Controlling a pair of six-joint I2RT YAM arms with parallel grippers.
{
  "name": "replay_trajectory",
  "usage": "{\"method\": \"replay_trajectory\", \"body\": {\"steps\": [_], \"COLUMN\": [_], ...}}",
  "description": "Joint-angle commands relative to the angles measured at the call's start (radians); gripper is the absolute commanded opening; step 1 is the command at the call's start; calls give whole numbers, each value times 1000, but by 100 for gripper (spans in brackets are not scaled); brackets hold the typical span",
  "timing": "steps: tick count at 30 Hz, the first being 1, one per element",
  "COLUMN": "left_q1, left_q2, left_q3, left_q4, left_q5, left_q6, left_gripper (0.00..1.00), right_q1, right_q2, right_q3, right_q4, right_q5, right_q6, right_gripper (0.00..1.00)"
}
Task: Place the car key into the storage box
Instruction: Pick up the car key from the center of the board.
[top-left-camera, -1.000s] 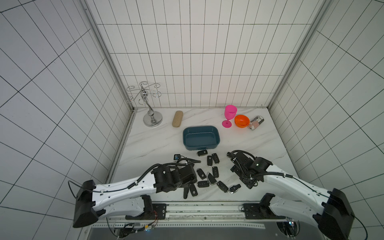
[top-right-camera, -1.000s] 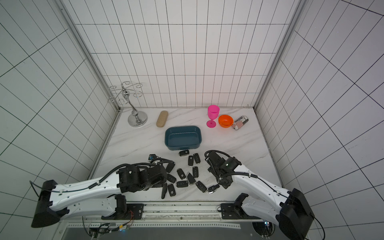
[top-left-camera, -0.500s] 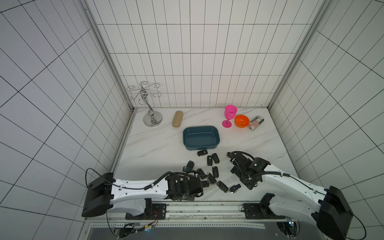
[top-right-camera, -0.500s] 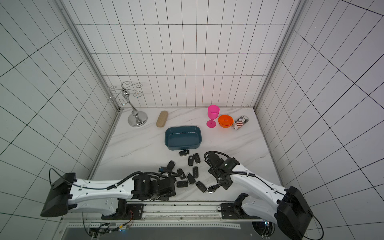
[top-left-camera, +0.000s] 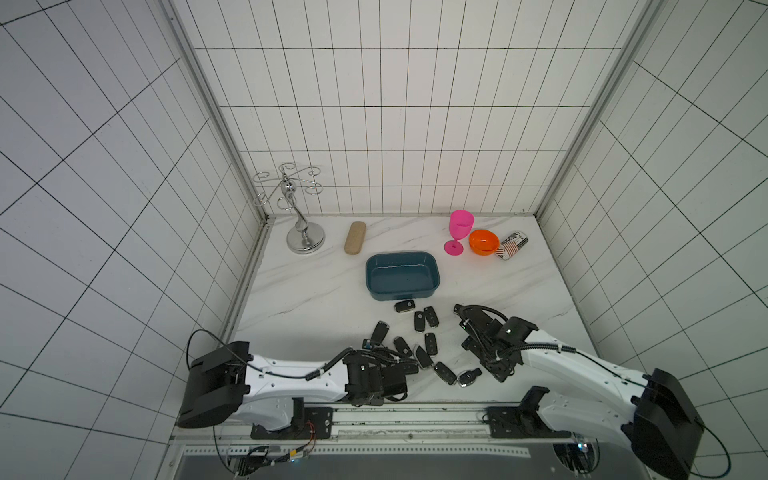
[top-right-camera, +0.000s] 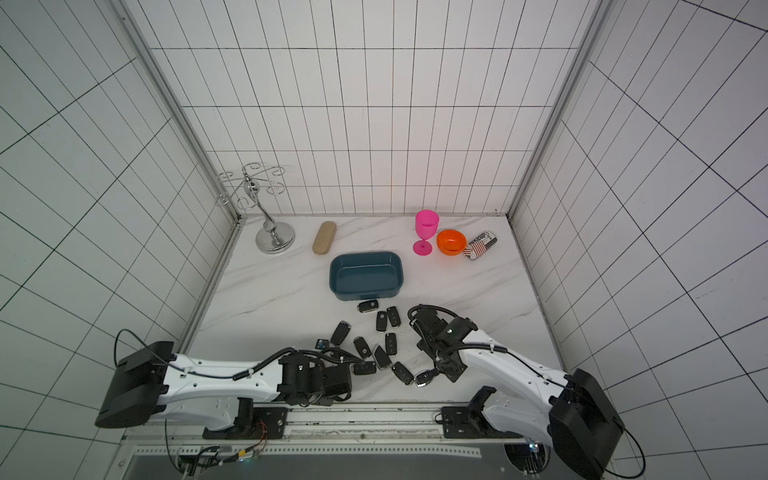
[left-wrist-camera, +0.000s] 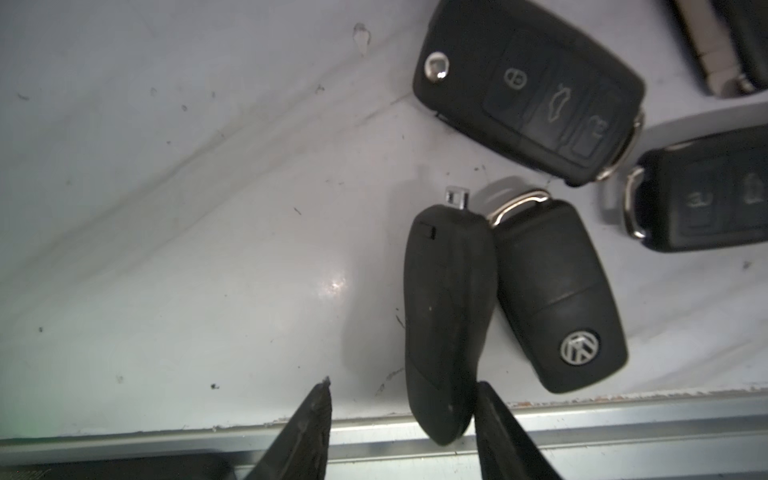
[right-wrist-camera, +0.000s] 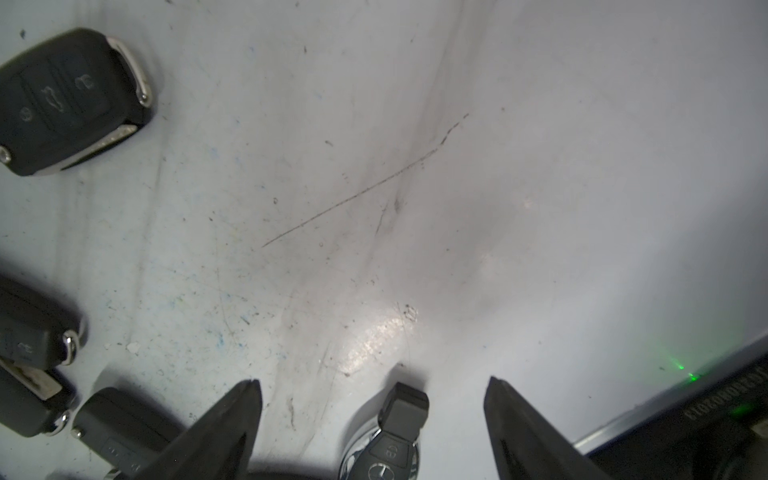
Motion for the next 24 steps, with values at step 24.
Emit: {"method": "replay_trajectory", "body": {"steps": [24], "left_q1": [-7], "left_q2": [218], "left_q3": [103], "left_q4": [-120], "left_q5": [-196], "left_q6": [30], "left_gripper": [26], "right_q1": [9], "right_q2": [9], "right_q3": [-60], "right_q4": [22], "right_q5": [-6], "right_q6": [17], "right_gripper": [88]}}
